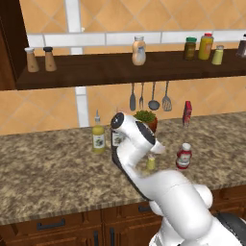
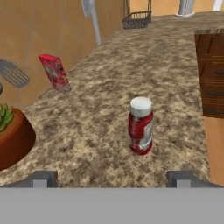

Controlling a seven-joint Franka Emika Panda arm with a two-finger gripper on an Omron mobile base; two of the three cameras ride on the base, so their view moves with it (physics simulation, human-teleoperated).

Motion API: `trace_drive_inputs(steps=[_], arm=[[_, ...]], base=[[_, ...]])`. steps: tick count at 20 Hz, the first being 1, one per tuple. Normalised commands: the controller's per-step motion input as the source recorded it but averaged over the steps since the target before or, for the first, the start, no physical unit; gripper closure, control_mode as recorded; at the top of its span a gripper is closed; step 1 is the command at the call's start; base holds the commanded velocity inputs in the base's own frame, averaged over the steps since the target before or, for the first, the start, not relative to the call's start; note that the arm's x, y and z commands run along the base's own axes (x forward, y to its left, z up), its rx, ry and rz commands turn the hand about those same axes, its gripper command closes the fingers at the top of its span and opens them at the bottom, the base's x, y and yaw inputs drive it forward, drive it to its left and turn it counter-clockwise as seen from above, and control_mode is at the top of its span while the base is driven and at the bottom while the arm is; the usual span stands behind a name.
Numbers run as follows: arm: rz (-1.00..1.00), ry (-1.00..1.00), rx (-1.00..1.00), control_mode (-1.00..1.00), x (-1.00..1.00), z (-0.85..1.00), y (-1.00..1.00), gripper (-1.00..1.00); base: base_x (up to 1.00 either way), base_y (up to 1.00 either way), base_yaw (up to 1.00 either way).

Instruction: Put the shaker and condiment bottle from the counter next to their counterparts in the cabinet.

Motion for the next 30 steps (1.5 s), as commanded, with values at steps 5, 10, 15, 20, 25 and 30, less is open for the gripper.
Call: trace_drive_inputs(steps=[5,10,15,20,25,30], arm=[[-0.25,-0.04,-0.02,-1.0,0.1,-0.47,0.18,-1.0],[0.0,0.0,-0.08,-1.0,0.01,-0.13,-0.04,-1.0],[0.0,0.0,-0.21,-1.0,0.15,-0.83,-0.06,-1.0],[0.0,0.01,-0.08,-1.0,0.06,-0.3,-0.03,-1.0],[0.0,0.0,0.0,-1.0,0.25,-0.02,0.0,-1.0],[0.0,0.0,0.0,-1.0,0.32,-0.13,-0.01,-1.0]], base=[[0.0,0.0,0.0],[0.0,0.0,0.0],[0.0,0.0,0.0],[0.0,0.0,0.0],[0.0,0.0,0.0],[0.0,0.0,0.0]])
